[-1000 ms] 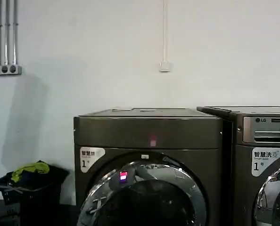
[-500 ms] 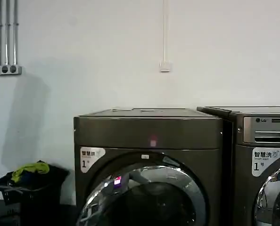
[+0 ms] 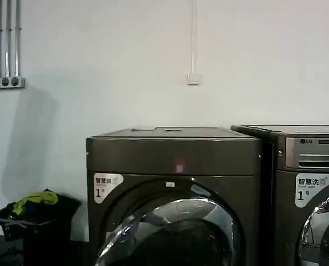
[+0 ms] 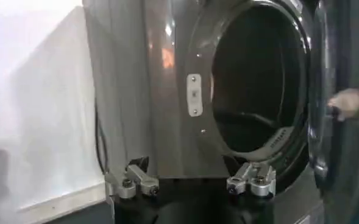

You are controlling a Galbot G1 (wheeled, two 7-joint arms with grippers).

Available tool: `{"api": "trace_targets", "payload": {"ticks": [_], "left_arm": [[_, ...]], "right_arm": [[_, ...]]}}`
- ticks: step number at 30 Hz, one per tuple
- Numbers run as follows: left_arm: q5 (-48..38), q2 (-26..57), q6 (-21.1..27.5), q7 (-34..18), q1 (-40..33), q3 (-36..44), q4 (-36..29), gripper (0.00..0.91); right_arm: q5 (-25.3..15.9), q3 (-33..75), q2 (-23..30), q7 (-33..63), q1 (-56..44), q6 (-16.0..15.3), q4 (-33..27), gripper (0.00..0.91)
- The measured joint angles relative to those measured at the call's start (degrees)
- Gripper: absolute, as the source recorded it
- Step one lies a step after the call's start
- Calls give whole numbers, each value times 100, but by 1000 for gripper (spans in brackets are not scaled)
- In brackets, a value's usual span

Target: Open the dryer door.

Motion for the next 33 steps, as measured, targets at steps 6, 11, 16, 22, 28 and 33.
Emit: {"api": "trace_targets", "payload": {"ticks": [6,11,16,22,28,33], "left_arm": [[-8,-78,-11,-18,-428,437,81,907],[42,-157,-36,-13,-666,727,153,907],[91,-212,-73,33,-869,985,189,907],[270,-279,-224,204,-1068,1338,274,907],[420,-446,-269,214,-1271,1707,349,907],[461,-621,-277,193,-1409,1919,422,907]], "right_arm": [[-101,-63,-101,-169,-39,9,36,907],[-124,-91,-173,-312,-75,-2,79,907],[-188,-145,-269,-419,-53,-31,134,907],[-262,-79,-406,-204,-157,-29,114,907],[-145,64,-592,-162,-137,21,138,907],[-118,196,-756,-168,-210,43,165,907]]}}
